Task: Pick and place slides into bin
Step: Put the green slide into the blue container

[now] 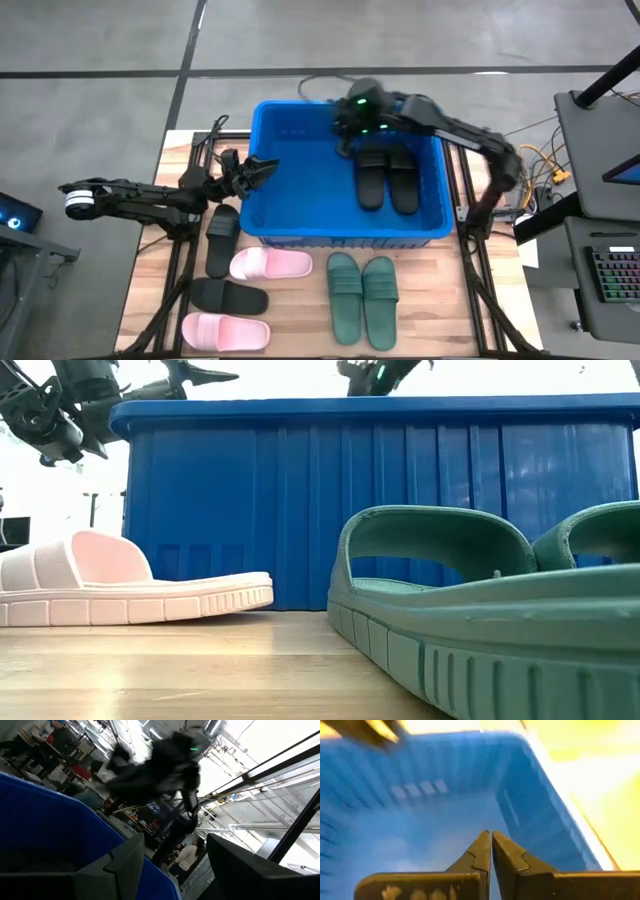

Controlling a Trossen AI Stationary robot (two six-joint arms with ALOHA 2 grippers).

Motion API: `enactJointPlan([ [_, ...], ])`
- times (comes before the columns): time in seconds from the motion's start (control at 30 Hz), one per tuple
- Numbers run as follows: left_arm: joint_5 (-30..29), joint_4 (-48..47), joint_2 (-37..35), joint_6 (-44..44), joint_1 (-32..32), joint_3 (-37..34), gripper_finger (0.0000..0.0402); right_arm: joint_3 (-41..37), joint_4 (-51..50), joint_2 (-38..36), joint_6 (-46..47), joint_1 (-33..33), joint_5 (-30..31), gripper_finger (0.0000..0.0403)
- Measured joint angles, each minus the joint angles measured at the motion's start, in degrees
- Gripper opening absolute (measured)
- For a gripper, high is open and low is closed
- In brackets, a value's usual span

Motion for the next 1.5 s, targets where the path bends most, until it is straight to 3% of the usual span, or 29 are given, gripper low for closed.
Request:
enactJointPlan([
  [0.43,-1.0,0.1,0.0,3.2,0.0,0.0,0.0201,-9.7,1.6,-19.3,9.2,9.9,-14.0,0.0008],
  [0.67,-1.2,0.1,0.0,3.1,0.0,0.0,0.0201,-13.0,5.7,-24.4,18.7,16.1,-14.0,0.0008],
  [0.83,-1.2,0.0,0.0,3.1,0.0,0.0,0.0201,-13.2,11.1,-25.4,19.3,22.0,-14.0,0.0016],
  [1.1,-1.8,-0.1,0.0,2.9,0.0,0.1,0.0201,-13.2,13.3,-24.6,17.8,33.7,-10.2,0.0106],
  [1.3,-2.9,0.0,0.0,1.6,0.0,0.2,0.0201,-13.2,10.1,-23.9,26.7,39.3,-9.6,0.0192],
  [1.4,-3.0,0.0,0.0,1.6,0.0,0.2,0.0201,-13.2,4.0,-23.9,32.4,41.6,-7.9,0.0208],
  [1.5,-2.9,-0.8,0.0,1.7,0.0,0.2,0.0201,-13.2,-2.2,-23.8,35.8,45.7,-1.8,0.021],
])
